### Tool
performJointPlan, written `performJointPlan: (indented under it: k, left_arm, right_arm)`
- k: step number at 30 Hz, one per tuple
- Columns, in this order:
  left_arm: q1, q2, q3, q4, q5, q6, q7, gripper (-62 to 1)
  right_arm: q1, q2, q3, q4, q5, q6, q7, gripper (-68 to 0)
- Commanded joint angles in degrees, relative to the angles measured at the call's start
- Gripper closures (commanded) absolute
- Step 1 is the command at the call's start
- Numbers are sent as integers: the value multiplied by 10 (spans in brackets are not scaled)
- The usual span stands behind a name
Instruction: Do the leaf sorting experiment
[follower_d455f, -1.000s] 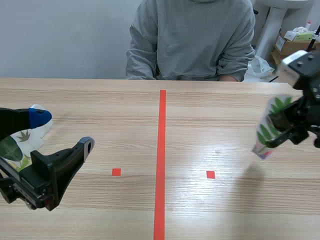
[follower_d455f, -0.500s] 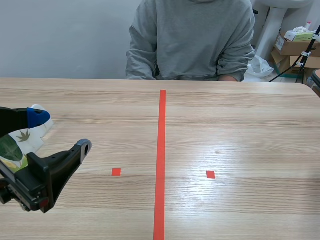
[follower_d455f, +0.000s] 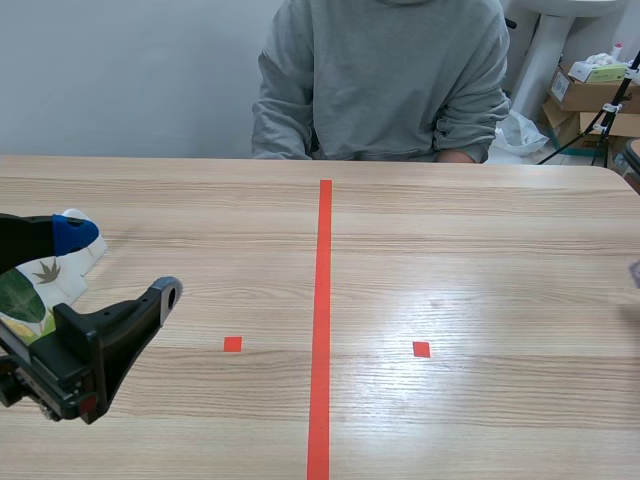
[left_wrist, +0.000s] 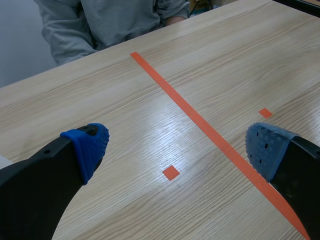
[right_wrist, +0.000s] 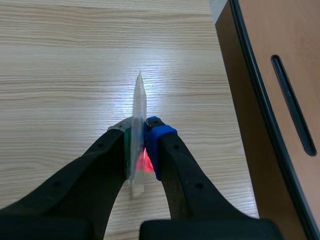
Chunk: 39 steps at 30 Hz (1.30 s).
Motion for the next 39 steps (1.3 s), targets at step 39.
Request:
performJointPlan:
  k: [39]
  left_arm:
    - [0,1,-3,9,-8,0,-6,-585]
  right_arm:
    - [11,-13,-62,-30,-37,0,36,-18]
